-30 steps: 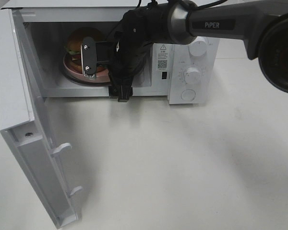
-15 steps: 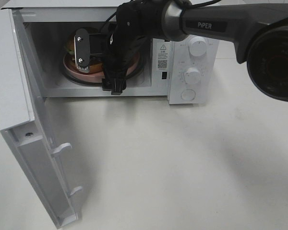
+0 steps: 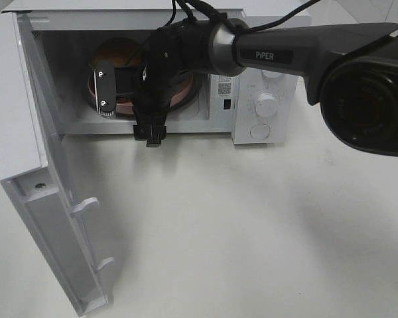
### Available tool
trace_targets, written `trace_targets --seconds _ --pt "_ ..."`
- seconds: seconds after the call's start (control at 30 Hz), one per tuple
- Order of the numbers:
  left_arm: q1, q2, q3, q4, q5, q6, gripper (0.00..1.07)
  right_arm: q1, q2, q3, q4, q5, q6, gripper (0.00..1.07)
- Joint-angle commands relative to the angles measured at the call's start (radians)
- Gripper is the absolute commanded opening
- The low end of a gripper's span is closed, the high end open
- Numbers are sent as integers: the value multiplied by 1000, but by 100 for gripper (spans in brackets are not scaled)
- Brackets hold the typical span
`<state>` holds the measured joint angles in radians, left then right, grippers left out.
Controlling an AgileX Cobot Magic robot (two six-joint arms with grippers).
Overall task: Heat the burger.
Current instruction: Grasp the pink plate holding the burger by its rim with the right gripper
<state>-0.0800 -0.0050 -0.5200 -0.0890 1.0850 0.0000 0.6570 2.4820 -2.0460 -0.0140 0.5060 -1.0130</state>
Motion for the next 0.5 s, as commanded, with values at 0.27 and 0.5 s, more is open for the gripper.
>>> trace_targets --seconds 0.27,0.5 --pt "2 -17 1 -7 -13 0 98 -4 39 -77 28 -14 0 84" --pt "2 -17 1 -6 -13 0 98 -27 67 -77 28 -15 -2 82"
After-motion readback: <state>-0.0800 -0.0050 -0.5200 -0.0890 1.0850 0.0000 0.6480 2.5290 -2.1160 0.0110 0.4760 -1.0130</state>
